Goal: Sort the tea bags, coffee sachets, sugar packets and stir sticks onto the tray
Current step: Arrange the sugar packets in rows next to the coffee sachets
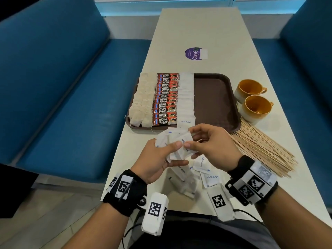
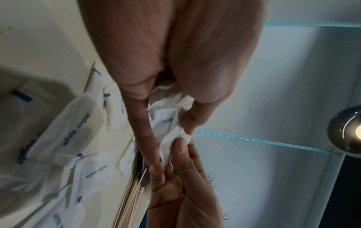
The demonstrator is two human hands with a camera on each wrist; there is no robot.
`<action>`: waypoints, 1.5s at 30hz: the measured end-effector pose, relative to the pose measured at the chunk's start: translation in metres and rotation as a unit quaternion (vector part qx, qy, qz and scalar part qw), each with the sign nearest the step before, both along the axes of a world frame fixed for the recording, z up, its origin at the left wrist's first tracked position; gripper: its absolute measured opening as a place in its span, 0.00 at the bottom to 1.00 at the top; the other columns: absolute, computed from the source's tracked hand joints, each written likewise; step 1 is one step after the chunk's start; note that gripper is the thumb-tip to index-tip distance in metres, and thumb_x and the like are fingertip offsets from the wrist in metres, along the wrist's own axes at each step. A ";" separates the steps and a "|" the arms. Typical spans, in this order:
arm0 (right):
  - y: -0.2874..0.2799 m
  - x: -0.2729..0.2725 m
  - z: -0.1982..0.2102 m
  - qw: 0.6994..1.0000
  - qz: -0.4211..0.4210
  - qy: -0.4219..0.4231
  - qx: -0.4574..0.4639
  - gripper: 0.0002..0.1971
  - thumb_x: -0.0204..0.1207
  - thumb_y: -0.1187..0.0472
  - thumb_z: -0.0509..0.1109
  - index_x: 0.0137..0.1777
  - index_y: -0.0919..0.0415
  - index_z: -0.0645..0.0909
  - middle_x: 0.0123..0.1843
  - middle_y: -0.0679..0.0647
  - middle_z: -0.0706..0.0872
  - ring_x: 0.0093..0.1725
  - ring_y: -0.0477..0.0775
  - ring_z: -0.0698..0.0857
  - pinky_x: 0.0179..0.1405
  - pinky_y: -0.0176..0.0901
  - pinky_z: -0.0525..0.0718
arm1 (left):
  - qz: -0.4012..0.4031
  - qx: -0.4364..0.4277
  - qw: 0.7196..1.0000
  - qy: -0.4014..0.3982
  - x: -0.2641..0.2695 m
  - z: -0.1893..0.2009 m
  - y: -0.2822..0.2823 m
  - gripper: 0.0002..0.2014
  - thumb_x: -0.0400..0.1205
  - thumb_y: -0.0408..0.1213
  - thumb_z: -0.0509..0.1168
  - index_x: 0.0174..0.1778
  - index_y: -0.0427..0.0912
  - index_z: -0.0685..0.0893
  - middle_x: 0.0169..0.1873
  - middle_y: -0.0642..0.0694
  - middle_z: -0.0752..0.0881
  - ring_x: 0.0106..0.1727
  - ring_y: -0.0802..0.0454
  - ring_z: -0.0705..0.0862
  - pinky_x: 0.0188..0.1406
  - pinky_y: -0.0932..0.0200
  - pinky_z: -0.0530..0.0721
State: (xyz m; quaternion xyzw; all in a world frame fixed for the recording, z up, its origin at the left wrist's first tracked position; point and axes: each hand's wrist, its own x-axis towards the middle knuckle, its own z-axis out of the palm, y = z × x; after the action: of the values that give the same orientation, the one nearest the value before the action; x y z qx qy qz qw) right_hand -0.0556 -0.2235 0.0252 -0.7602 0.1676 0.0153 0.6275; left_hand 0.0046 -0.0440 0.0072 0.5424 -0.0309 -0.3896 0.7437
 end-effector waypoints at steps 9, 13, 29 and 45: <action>-0.014 -0.007 0.005 0.999 -0.001 0.019 0.043 0.14 0.72 0.77 0.80 0.57 0.70 0.86 0.51 0.77 0.86 0.33 0.58 0.92 0.32 0.39 0.90 | 0.028 -0.012 0.999 0.041 0.003 0.001 -0.009 0.16 0.86 0.28 0.64 0.70 0.33 0.82 0.60 0.32 0.91 0.58 0.30 0.91 0.39 0.42 0.94; -0.024 -0.008 0.003 1.000 -0.017 -0.004 -0.002 0.10 0.75 0.72 0.80 0.54 0.62 0.89 0.49 0.68 0.89 0.41 0.65 0.93 0.37 0.44 0.92 | 0.041 -0.024 0.998 0.036 0.007 -0.001 -0.011 0.15 0.87 0.25 0.62 0.69 0.34 0.82 0.59 0.32 0.91 0.53 0.30 0.92 0.33 0.45 0.93; -0.022 -0.016 0.005 0.927 0.050 -0.221 -0.299 0.03 0.70 0.57 0.77 0.38 0.48 0.91 0.44 0.38 0.87 0.54 0.46 0.83 0.49 0.48 0.84 | 0.026 -0.030 0.999 0.018 0.007 0.004 -0.037 0.19 0.77 0.37 0.77 0.61 0.41 0.81 0.45 0.43 0.87 0.41 0.47 0.87 0.31 0.56 0.86; -0.026 -0.006 0.009 0.997 -0.015 -0.061 -0.048 0.13 0.75 0.57 0.82 0.58 0.53 0.89 0.42 0.53 0.93 0.39 0.51 0.90 0.40 0.42 0.90 | 0.069 -0.007 0.997 -0.036 0.011 0.003 -0.028 0.13 0.86 0.28 0.66 0.66 0.34 0.83 0.48 0.36 0.91 0.39 0.44 0.89 0.29 0.57 0.85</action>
State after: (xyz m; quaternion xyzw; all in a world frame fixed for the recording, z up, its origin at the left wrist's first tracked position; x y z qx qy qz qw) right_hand -0.0617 -0.2497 0.0343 -0.7860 0.1410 -0.0488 0.5999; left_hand 0.0159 -0.0719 0.0098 0.5513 -0.0230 -0.3175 0.7712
